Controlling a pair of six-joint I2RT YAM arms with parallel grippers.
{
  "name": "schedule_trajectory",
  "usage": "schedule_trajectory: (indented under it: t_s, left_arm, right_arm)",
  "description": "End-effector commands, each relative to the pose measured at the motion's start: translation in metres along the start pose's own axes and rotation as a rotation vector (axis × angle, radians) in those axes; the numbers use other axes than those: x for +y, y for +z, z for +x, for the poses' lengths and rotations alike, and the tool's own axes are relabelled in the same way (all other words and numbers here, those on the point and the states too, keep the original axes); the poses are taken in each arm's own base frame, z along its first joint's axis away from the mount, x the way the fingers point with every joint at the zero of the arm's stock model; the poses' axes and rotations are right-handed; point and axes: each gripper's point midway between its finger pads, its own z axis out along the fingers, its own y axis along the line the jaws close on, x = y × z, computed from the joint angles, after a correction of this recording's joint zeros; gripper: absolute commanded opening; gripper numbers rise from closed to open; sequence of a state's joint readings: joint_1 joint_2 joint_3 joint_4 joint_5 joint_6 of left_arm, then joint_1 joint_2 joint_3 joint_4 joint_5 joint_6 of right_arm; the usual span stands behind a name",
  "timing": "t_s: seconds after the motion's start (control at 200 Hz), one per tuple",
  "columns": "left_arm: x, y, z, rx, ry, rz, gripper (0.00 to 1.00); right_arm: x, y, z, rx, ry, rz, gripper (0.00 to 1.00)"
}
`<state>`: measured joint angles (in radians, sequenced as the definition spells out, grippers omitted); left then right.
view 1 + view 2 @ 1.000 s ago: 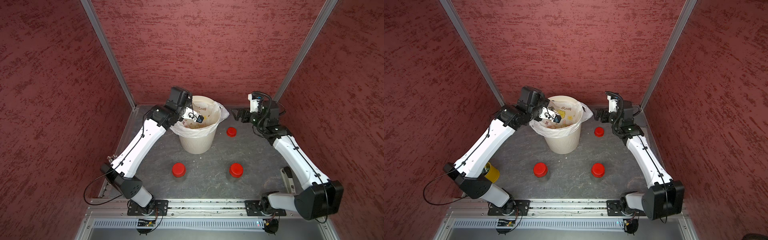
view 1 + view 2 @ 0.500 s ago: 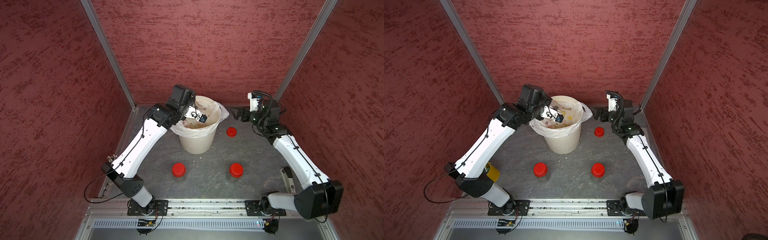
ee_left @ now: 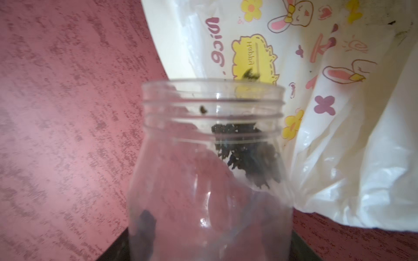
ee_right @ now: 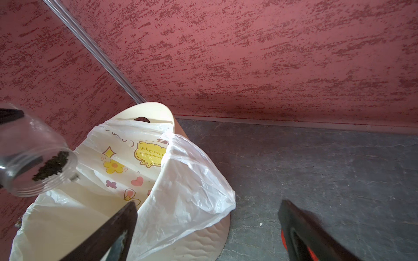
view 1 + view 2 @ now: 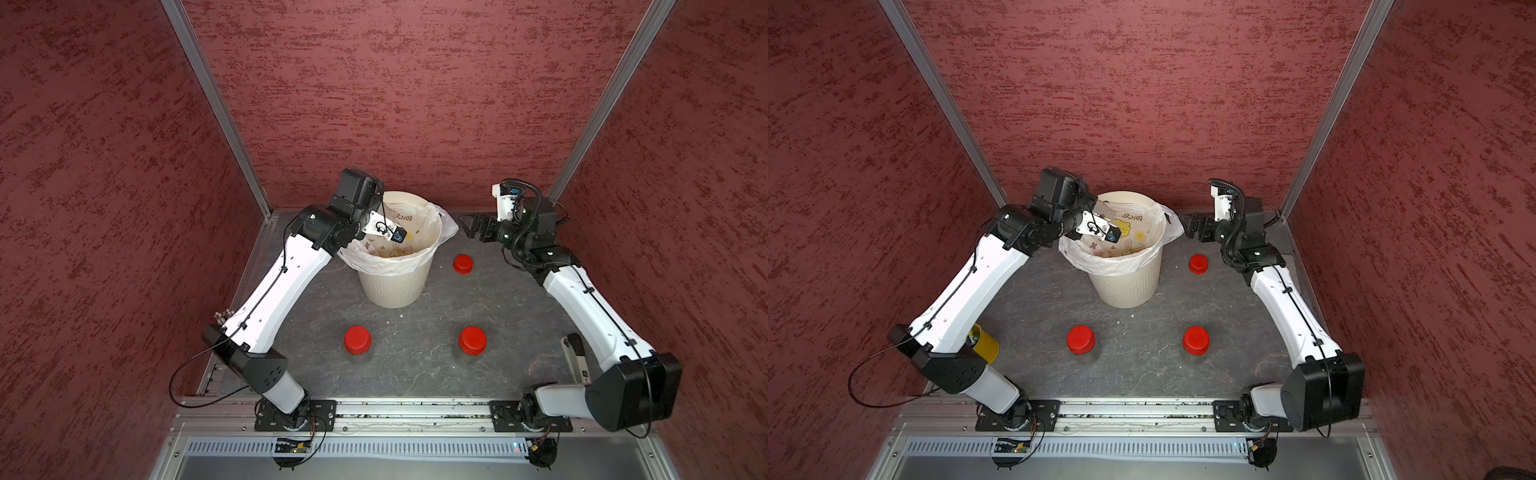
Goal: Empty moldy tea leaves from jars
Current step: Pour the moldy tea leaves from the jar into the trash bin.
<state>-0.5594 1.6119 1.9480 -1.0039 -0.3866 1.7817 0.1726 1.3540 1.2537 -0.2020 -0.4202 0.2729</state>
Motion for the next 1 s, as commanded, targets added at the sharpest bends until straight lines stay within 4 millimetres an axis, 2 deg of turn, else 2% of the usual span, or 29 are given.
schedule_trajectory:
  t_s: [0.0,0.1,0.17,0.265,0.341,0.386,0.511,0.566,0.636,0.731,0.776,0.852,0.997]
  left_arm:
    - [0.018,-0.010,0.006,0.009,0.009,-0.056,0.69]
    - [0.033,-0.018,0.003,-0.001,0.008,-0.107,0.69]
    - [0.022,-0.012,0.001,-0.004,0.008,-0.074,0.69]
    - [-0.003,0.002,-0.005,-0.004,0.012,-0.001,0.69]
    - [-0.011,0.005,-0.008,-0.008,0.015,0.024,0.69]
    - [-0.004,0.001,-0.005,-0.003,0.015,0.007,0.69]
    - [0.033,-0.020,-0.002,-0.006,0.013,-0.100,0.69]
    - [0.037,-0.024,-0.004,-0.009,0.013,-0.115,0.69]
    - [0.025,-0.017,-0.007,-0.014,0.022,-0.084,0.69]
    - [-0.003,-0.003,-0.010,-0.013,0.023,-0.007,0.70]
    - [-0.006,-0.001,-0.008,-0.008,0.011,0.000,0.70]
    - [0.001,-0.004,-0.002,0.000,0.002,-0.018,0.70]
    - [0.032,-0.023,0.000,-0.006,0.003,-0.100,0.70]
  right_arm:
    - [0.008,-0.005,-0.020,-0.048,-0.012,-0.024,0.99]
    - [0.009,-0.006,-0.023,-0.051,-0.016,-0.027,0.99]
    - [0.010,-0.006,-0.024,-0.057,-0.016,-0.028,0.99]
    - [0.010,-0.006,-0.022,-0.057,-0.013,-0.031,0.99]
    - [0.008,-0.004,-0.019,-0.047,-0.008,-0.032,0.99]
    - [0.009,-0.004,-0.019,-0.045,-0.010,-0.033,0.99]
    - [0.010,-0.006,-0.023,-0.051,-0.016,-0.032,0.99]
    - [0.011,-0.007,-0.025,-0.056,-0.018,-0.032,0.99]
    - [0.012,-0.007,-0.025,-0.058,-0.016,-0.033,0.99]
    - [0.011,-0.008,-0.024,-0.059,-0.014,-0.032,0.99]
    - [0.012,-0.008,-0.023,-0.055,-0.012,-0.034,0.99]
    - [0.013,-0.009,-0.023,-0.055,-0.013,-0.038,0.99]
    - [0.014,-0.009,-0.026,-0.060,-0.014,-0.042,0.99]
